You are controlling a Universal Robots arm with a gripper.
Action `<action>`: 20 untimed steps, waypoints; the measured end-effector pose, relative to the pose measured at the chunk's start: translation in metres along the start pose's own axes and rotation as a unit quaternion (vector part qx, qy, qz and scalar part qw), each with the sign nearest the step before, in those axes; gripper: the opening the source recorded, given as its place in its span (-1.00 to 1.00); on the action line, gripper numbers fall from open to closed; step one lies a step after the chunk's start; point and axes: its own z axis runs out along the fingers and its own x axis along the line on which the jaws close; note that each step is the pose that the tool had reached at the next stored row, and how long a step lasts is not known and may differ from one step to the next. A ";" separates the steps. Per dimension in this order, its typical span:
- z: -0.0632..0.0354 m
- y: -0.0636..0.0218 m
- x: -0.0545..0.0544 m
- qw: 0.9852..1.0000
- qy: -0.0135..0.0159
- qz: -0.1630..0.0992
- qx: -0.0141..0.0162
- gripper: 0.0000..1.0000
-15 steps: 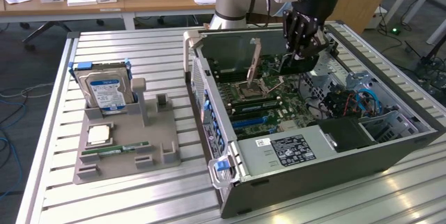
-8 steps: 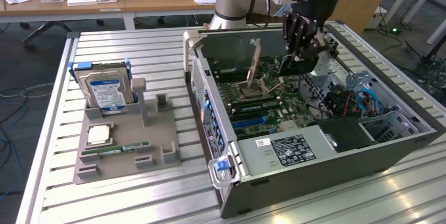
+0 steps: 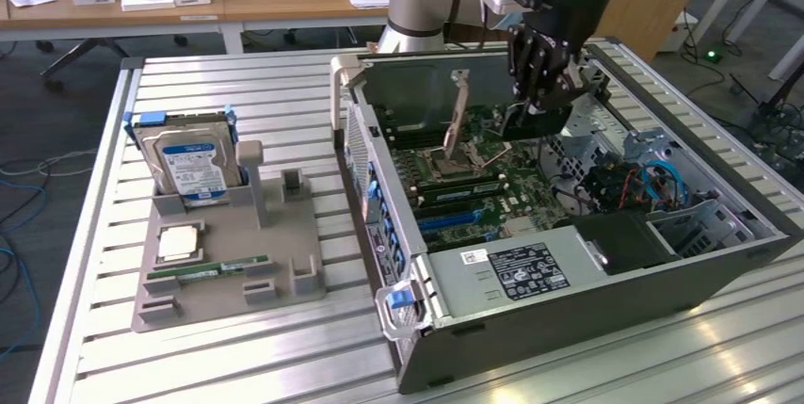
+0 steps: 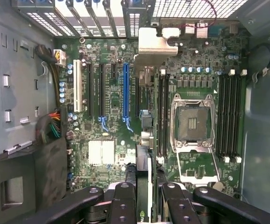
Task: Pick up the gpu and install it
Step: 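Insert the gpu into the slot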
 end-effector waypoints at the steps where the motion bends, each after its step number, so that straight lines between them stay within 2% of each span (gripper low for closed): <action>1: 0.0015 0.0003 0.000 1.000 0.000 0.000 0.000 -0.47; 8: 0.0052 0.0012 0.000 1.000 0.000 -0.001 0.000 -0.47; 13: 0.0100 0.0070 0.000 1.000 0.000 -0.002 0.002 -0.47; 20: 0.0185 0.0094 0.002 1.000 0.000 -0.006 0.003 -0.47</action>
